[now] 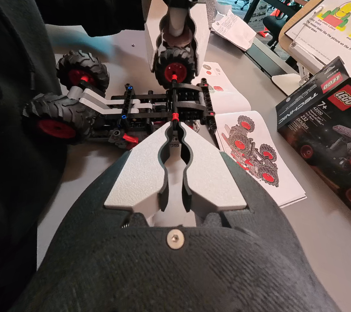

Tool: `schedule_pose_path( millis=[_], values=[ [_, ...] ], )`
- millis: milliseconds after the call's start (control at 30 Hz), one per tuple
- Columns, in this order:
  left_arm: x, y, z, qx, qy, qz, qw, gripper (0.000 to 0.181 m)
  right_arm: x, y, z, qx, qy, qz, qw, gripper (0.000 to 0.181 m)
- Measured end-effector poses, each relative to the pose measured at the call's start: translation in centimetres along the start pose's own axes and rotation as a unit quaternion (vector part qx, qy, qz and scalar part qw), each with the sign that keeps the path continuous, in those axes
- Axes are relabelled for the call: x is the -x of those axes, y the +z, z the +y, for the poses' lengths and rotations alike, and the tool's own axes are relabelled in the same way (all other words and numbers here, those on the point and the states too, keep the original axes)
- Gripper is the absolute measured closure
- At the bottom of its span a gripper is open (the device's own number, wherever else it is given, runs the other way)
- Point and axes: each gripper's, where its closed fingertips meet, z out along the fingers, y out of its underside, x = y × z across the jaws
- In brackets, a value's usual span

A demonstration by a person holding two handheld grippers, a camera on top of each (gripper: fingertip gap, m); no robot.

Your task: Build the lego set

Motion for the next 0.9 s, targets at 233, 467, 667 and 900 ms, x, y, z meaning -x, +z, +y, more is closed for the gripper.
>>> schedule_pose_path(
  millis=[233,467,667,900],
  values=[
    [-0.33,0.06,-0.28,-0.005,-0.010,0.014,1.000,0.126,0.07,-0.06,-0.02,0.003,-0.004,0.001,1.000,0.179],
    [-0.36,-0.05,-0.19,-0.024,-0.084,0.038,0.995,0.126,-0.02,0.07,-0.10,0.001,-0.016,0.004,1.000,0.179],
    [-0.69,-0.27,-0.29,-0.047,-0.131,0.064,0.988,0.126,-0.01,0.24,-0.20,0.005,-0.030,0.007,1.000,0.179],
    [-0.50,-0.17,-0.40,-0.052,-0.054,0.029,0.997,0.126,0.01,0.14,-0.09,0.004,-0.023,0.002,1.000,0.179]
  ],
)
